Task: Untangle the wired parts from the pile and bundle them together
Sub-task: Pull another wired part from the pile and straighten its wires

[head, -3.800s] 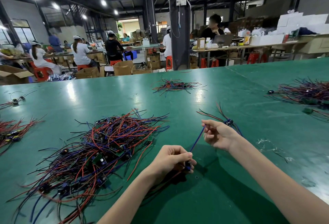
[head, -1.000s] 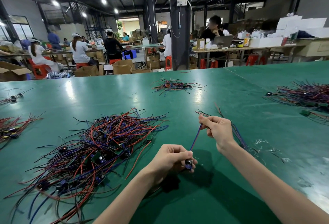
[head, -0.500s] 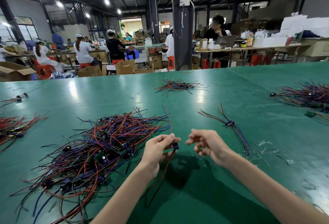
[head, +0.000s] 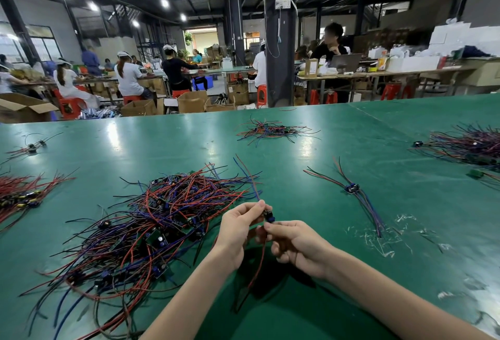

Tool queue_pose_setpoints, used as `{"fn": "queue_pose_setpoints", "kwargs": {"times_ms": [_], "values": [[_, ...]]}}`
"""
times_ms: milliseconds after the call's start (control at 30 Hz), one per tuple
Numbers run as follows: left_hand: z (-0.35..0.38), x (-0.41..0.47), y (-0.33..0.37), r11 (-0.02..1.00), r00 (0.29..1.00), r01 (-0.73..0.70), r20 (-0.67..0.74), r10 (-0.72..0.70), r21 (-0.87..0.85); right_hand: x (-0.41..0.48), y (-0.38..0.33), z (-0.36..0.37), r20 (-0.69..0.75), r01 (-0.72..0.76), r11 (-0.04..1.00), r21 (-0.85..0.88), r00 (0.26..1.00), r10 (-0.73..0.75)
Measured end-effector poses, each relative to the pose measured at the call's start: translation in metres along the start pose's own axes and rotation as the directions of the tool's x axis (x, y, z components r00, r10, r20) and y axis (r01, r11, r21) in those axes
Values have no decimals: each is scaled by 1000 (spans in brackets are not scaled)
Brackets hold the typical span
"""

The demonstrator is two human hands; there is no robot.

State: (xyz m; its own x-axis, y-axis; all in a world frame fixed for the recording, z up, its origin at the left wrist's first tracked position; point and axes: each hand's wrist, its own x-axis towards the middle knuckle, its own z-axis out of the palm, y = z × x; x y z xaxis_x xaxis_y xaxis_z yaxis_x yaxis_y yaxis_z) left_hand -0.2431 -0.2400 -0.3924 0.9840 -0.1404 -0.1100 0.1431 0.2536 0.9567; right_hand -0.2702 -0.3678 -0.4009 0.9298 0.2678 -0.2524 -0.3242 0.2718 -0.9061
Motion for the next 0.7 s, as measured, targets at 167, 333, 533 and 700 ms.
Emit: {"fn": "queue_pose_setpoints", "kwargs": {"times_ms": [167,333,533,700], "values": [[-2,2,-2,997,998,-45,-45,48,61,-1,-2,-1,16,10,994,-106,1000,-8],[-5,4,-2,1000,998,-11,-59,12,25,-3,-5,-3,49,61,983,-175,997,-53],[-5,7,-5,997,997,75,-26,-76,-29,-5,-7,-5,71,102,974,-201,993,-89],[3,5,-7,989,990,127,68,-122,-78,-2,-6,-5,0,126,985,-120,992,-127]]}}
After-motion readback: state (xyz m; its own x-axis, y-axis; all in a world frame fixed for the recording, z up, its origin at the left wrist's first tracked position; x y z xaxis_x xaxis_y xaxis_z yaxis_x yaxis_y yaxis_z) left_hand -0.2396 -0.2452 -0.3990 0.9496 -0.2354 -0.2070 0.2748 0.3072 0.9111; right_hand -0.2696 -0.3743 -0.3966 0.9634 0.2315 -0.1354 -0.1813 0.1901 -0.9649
